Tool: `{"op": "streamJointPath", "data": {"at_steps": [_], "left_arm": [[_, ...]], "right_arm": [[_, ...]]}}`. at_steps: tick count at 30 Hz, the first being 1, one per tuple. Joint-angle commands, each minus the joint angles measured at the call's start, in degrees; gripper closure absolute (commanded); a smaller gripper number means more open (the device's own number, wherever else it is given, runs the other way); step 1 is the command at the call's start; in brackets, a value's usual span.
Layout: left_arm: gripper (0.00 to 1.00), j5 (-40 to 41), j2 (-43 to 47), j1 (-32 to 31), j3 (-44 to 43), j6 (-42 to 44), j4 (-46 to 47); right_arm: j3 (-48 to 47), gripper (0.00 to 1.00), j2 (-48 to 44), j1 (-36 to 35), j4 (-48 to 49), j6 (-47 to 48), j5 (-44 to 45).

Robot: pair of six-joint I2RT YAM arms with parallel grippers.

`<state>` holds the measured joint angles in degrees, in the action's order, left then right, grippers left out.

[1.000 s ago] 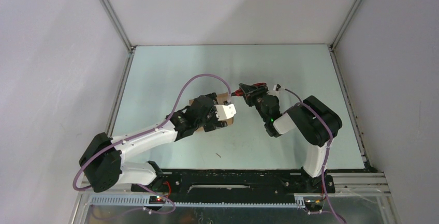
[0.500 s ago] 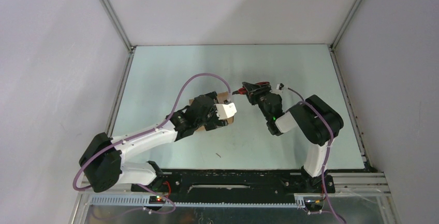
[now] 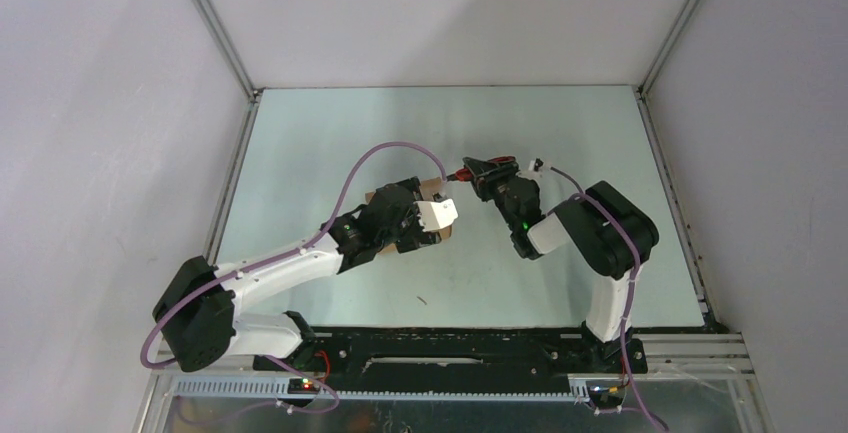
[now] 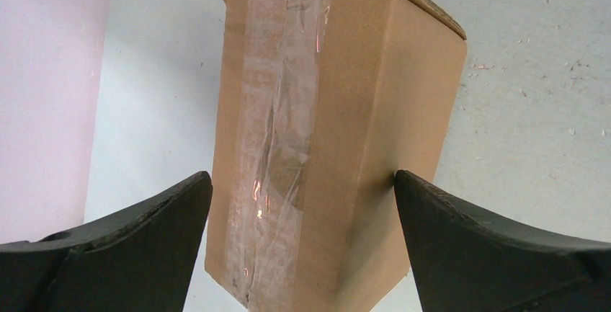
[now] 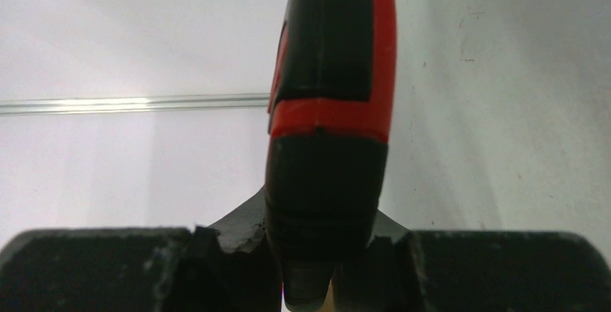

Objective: Unpack the express box
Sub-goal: Cut the express box at the center of the board.

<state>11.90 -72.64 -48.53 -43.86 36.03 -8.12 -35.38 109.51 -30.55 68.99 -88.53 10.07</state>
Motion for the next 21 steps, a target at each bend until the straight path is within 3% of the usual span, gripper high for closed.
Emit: {"op": "streamJointPath", "data": {"at_steps": [1, 21], "left_arm": [[0.00, 0.72, 0.77, -0.51, 1.05, 0.21, 2.47], [0.00, 0.89, 0.48, -0.55, 1.23, -0.08, 3.22]], "right_arm": [[-2.41, 1.00, 0.09, -0.55, 1.33, 0.02, 0.11], [-2.29, 1.00, 1.53, -1.19, 2.04, -0.81, 0.69]]}}
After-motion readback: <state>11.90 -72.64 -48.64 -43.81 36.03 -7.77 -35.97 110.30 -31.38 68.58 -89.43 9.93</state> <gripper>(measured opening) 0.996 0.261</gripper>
